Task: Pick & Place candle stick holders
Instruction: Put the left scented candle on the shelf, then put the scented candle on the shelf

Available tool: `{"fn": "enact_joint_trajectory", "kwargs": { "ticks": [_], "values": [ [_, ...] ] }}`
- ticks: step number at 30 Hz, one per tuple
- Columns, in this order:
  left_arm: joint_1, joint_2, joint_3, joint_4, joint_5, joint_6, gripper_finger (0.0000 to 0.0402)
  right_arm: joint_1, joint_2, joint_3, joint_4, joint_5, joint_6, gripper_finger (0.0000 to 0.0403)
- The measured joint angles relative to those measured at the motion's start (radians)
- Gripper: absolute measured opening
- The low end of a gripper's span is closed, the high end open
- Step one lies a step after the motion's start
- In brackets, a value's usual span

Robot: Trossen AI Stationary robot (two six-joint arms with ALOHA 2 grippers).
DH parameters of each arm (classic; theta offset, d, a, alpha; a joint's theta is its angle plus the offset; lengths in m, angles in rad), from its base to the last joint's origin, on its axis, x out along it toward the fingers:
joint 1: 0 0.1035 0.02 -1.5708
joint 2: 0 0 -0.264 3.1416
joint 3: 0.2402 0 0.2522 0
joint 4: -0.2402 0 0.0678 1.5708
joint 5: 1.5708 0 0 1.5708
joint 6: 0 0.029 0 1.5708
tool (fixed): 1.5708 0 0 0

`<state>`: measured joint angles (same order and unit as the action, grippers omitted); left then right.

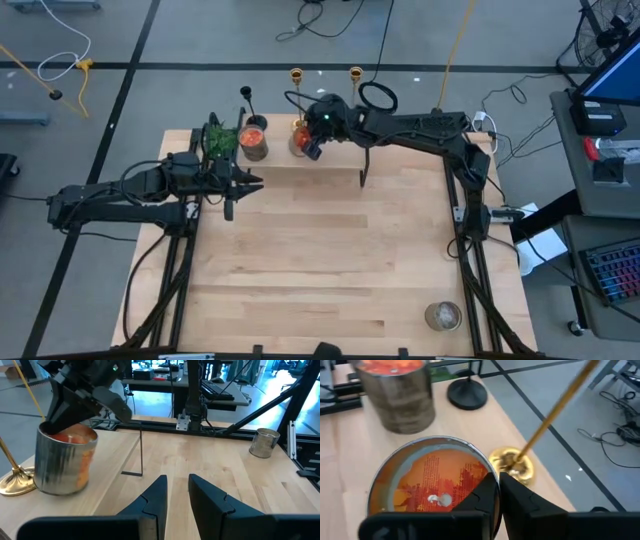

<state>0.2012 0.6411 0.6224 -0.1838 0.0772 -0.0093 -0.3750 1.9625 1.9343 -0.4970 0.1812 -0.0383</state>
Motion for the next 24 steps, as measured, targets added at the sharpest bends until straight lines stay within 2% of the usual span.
{"fn": "enact_joint_trajectory", "kwargs": {
  "ticks": [12,18,24],
  "values": [
    [0.000,0.000,0.000,0.000,0.000,0.000,0.0085,-0.010,0.000,-0.001,0.002,-0.001,-0.003,0.0065],
    [0.000,0.000,0.000,0.000,0.000,0.001,0.0085,-0.010,-0.003,-0.002,0.048,-0.002,-0.032,0.0070],
    [0.000,0.000,0.000,0.000,0.000,0.000,0.0085,0.023,-0.073,-0.003,0.033,-0.003,-0.042,0.0071]
  ]
}}
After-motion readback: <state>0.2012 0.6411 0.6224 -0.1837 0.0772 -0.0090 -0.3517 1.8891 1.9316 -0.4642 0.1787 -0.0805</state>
